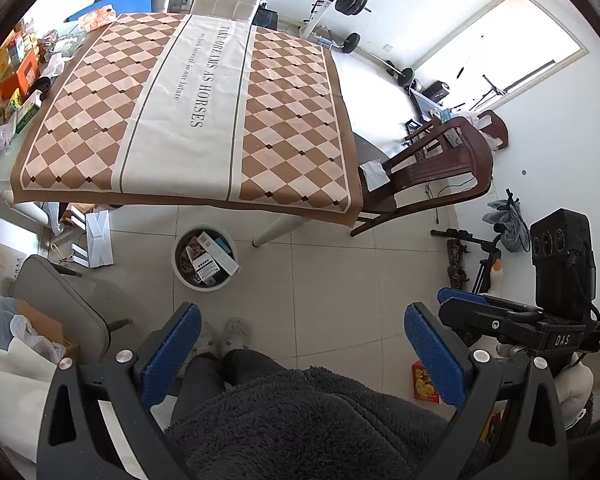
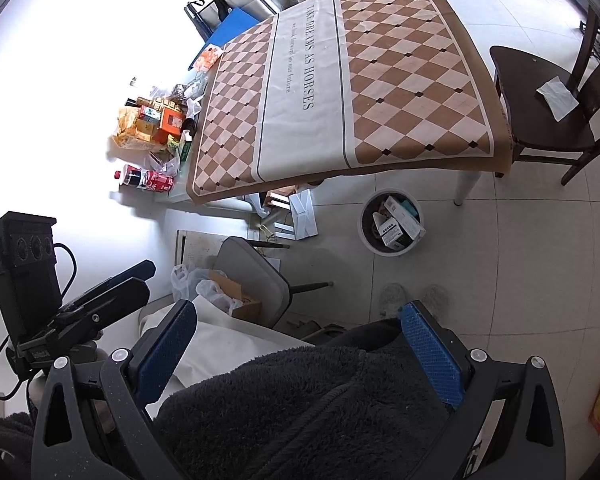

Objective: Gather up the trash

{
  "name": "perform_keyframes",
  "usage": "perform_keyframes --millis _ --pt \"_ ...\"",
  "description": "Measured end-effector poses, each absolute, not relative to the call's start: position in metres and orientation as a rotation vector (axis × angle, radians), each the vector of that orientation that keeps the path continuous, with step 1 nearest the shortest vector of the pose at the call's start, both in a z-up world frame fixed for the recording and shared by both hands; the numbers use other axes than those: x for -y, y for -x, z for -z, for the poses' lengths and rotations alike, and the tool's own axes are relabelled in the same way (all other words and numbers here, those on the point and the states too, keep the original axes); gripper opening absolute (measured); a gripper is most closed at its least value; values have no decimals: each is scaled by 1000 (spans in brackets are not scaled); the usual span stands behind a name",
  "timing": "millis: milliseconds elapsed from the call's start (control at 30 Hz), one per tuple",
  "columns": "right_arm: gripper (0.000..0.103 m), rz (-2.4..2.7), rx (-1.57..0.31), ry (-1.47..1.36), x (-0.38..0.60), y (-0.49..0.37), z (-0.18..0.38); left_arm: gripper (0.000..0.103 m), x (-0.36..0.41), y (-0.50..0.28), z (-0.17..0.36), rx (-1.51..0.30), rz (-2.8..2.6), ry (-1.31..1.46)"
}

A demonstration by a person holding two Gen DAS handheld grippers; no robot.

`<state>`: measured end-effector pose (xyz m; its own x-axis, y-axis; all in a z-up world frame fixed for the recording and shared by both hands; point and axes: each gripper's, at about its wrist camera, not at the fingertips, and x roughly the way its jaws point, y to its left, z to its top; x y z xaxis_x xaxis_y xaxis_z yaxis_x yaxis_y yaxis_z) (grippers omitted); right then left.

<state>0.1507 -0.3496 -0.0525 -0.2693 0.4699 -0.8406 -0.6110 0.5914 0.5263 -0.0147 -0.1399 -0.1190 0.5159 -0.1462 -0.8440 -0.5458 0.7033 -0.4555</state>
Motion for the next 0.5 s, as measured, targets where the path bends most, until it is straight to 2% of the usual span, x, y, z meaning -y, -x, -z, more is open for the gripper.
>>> perform_keyframes --millis 500 --pt "103 -1034 -1519 124 356 -152 51 103 142 17 115 -1013 -274 774"
